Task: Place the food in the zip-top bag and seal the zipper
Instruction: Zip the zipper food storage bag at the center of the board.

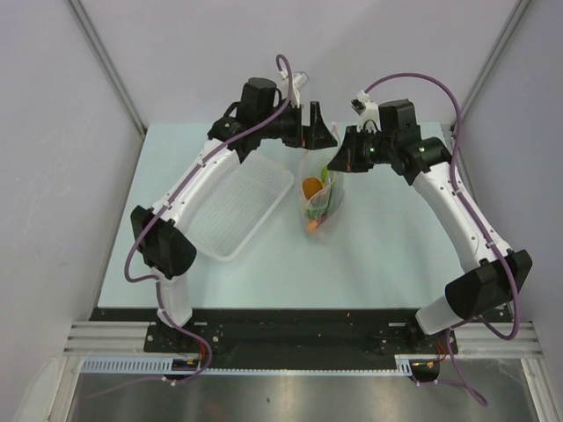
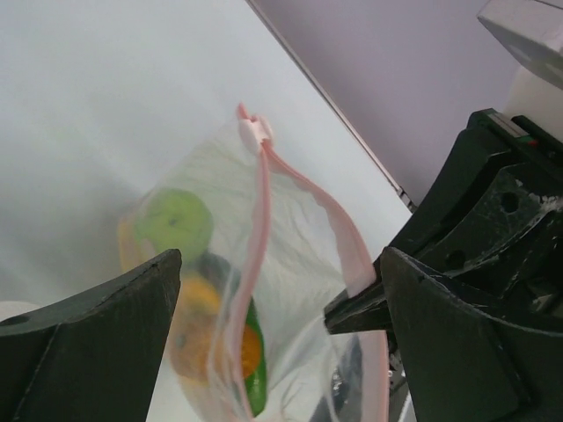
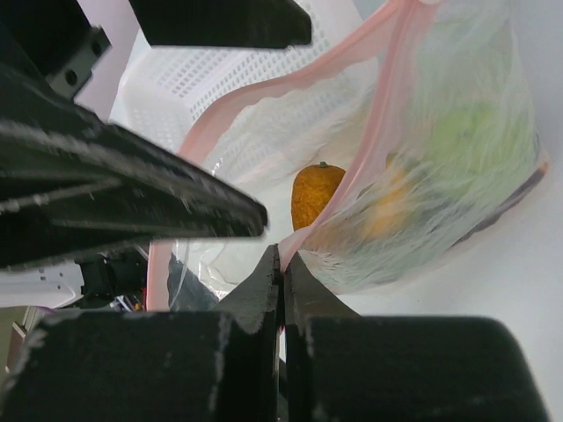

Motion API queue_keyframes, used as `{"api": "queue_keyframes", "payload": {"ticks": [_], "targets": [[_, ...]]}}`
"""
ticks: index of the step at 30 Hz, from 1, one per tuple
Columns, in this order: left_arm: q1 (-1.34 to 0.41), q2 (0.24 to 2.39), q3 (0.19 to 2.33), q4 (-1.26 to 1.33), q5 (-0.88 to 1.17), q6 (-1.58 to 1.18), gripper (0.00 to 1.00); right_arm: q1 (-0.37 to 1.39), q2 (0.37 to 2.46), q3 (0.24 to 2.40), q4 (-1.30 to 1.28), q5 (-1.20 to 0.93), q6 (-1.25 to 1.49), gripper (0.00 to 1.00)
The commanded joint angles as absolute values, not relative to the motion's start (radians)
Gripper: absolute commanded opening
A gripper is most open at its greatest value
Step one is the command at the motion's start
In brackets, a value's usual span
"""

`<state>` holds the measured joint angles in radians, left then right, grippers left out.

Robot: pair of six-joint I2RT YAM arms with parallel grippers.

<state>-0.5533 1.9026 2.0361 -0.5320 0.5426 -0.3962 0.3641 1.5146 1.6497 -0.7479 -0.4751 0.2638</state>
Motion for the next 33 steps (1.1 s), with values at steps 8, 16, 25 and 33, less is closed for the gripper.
{"api": "queue_keyframes", "payload": {"ticks": [8,16,25,33], "targets": [[-0.584,1.960,2.102,-0.523,0.546,-0.496,0.96,0.454,1.513,1.606,-0.604,-0.411,0.287,0.03],[-0.586,1.976,2.111,-0.610,0.548,-0.419,0.55,0.468,1.496,1.594,-0.574,-0.324,0.255,0.11],[-0.554,1.930,2.068,-0.557,0.945,-0.093,0.53,0.234,1.375,1.621,-0.646,-0.713,-0.032,1.00],[-0.571,2.009,2.223,-0.830,1.103,0.185,0.00,0.193,1.287,1.594,-0.808,-0.739,-0.238,1.00]]}}
